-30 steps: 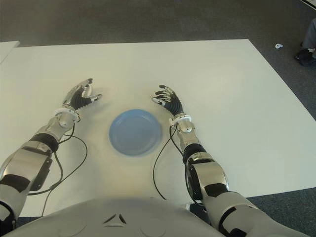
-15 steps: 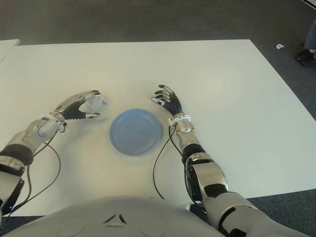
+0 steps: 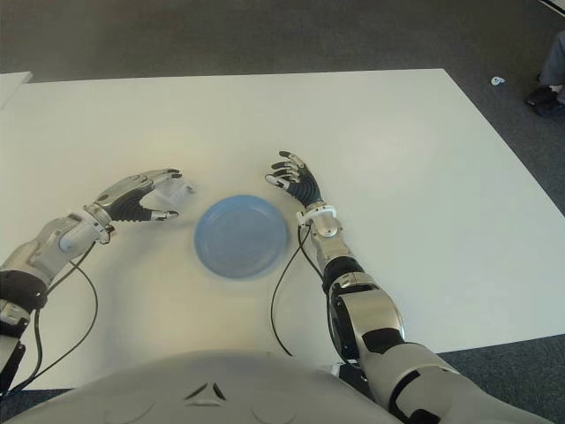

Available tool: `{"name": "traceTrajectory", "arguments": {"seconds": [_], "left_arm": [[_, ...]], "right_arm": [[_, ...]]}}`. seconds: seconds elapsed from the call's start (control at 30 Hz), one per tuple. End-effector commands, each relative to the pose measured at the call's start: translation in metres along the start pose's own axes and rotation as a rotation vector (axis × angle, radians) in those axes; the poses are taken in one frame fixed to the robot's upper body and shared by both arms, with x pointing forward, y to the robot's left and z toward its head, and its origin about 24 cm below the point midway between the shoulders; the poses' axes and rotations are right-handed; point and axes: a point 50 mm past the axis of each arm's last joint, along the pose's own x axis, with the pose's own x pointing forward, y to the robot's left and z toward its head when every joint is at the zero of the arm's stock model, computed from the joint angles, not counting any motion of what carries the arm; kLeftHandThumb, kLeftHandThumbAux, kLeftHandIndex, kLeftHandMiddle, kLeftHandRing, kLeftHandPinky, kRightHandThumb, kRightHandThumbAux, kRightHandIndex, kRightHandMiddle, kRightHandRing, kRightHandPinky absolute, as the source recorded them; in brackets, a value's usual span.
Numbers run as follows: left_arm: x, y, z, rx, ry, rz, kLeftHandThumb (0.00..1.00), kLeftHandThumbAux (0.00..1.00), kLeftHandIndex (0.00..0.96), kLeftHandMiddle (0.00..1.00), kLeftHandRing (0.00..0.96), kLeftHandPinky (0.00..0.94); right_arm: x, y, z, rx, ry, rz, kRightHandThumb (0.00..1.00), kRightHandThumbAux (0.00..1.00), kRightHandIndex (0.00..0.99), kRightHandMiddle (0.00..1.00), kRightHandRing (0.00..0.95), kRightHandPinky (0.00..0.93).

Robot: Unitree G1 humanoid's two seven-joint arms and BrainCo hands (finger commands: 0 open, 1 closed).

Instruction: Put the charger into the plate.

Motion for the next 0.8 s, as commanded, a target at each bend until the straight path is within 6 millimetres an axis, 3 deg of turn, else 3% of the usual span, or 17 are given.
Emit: {"name": "traceTrajectory", "arguments": {"seconds": [0.03, 0.37, 0.8], "left_arm": [[-0.0073, -0.0086, -0.0001, 0.014, -0.009, -0.038, 0.167, 0.422, 0.000, 0.065, 0.104, 0.160], [-0.0063, -0.0122, 0.0025, 0.040, -0.027, -0.015, 0.185, 0.425, 0.000, 0.062, 0.093, 0.147], [-0.0028, -0.0125, 0.0077, 0.080, -0.062, 0.066, 0.169, 0.418, 0.000, 0.058, 0.084, 0.131]], "right_arm": [[-0.0322, 0.0126, -0.0527, 0.022, 0.284, 0.035, 0.000, 0.612, 0.146, 0.351, 0.340, 0.301], [-0.0326, 0.0135, -0.0515, 0.020, 0.264, 0.033, 0.000, 0.643, 0.140, 0.353, 0.344, 0.321], [-0.0319, 0.0148, -0.0494, 0.004, 0.245, 0.034, 0.035, 0.611, 0.139, 0.351, 0.351, 0.340]]}}
